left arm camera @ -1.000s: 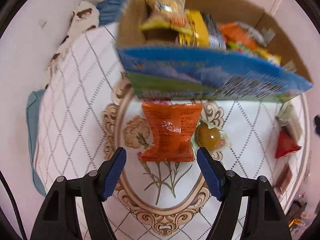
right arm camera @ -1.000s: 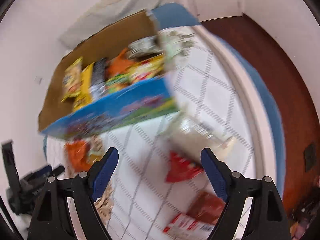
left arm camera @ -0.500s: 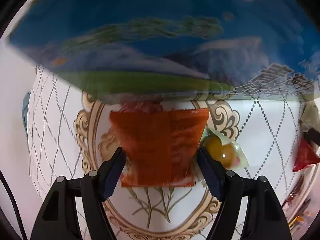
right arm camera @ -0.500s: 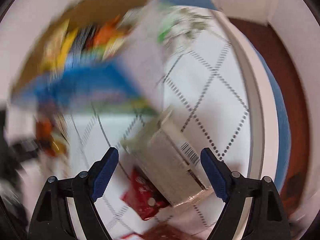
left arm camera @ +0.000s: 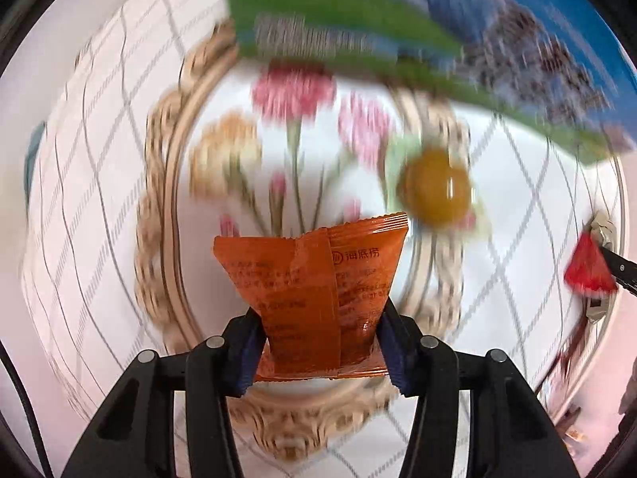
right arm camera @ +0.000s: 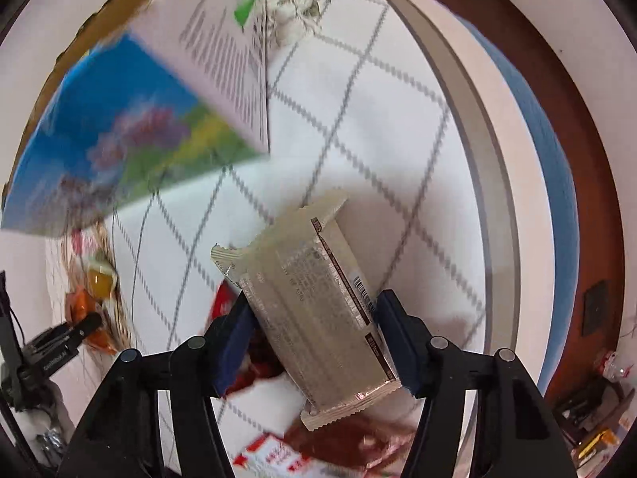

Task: Organize snacks
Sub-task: 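Grasp the orange packet with left tool while right tool grasps white bread packet, then lift both held packets and carry them over the box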

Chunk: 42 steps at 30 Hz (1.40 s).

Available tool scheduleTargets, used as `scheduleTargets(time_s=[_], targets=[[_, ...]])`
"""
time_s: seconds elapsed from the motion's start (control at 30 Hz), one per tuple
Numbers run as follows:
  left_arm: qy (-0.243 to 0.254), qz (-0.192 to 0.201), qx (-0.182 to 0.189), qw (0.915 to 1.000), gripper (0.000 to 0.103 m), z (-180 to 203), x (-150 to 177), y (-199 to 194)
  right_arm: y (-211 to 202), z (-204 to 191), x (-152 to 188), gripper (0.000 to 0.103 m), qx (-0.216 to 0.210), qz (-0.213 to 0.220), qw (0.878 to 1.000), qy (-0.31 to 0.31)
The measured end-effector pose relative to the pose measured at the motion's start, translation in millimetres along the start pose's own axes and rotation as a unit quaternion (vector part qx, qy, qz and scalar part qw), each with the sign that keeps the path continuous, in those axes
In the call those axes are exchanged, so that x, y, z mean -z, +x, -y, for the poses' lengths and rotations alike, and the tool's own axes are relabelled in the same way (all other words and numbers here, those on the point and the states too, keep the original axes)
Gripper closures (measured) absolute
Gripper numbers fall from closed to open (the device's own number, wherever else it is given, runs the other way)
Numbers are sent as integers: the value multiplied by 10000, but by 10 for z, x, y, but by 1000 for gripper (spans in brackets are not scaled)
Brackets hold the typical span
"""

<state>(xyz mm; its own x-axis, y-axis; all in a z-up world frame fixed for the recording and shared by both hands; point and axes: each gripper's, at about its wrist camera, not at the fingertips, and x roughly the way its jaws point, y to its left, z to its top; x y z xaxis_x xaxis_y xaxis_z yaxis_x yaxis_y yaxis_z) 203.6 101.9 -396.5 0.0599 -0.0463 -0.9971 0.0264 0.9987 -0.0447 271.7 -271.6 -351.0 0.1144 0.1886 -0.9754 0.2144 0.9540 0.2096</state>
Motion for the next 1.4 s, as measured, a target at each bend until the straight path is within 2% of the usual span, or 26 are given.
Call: scheduleTargets(time_s=[0.17,0.3,0.33,0.4,0.47,0.53,0.6,0.7,0.83,0.97,1.03,1.07,1.23,1.4], targets=[[-66,-261,203,9994,54,47,364,81,1,169,377,39,-214,-101,9992,337],[104,-389,169,9990,54,167,455,199,68,298,583,36,-831,-329,9913,967],[130,-398,154,9990,54,208,474,241,64,292,600,36,-848,-362,9916,911],[169,-406,136,9989,53,241,478,274,-10,160,641,28,-522,-193,9977,396],[220,-420,128,9988,52,257,497,323,-54,-50,776,28,-93,-133,9996,-215],[250,-418,115,9987,50,349,496,410,-32,-239,827,28,160,-167,9972,-712],[236,-422,121,9988,50,364,471,453,56,-343,873,44,405,-235,9936,-1032],[205,-423,152,9988,49,324,411,441,135,-392,901,44,406,-198,9960,-767],[101,-479,350,9982,45,233,438,458,85,-322,940,41,-250,-353,9989,-180],[85,-448,315,9985,45,215,480,486,169,-359,938,39,-31,-378,9988,-311],[102,-322,290,9990,50,220,514,452,237,-321,947,39,-40,-387,9989,-265],[142,-274,257,9992,57,218,524,397,227,-306,961,40,-19,-316,9992,-256],[281,-161,278,9991,59,280,588,235,83,-339,1090,41,91,44,9993,-346],[367,-6,489,9981,59,392,526,-14,-261,-130,1192,41,-235,307,9992,-41]])
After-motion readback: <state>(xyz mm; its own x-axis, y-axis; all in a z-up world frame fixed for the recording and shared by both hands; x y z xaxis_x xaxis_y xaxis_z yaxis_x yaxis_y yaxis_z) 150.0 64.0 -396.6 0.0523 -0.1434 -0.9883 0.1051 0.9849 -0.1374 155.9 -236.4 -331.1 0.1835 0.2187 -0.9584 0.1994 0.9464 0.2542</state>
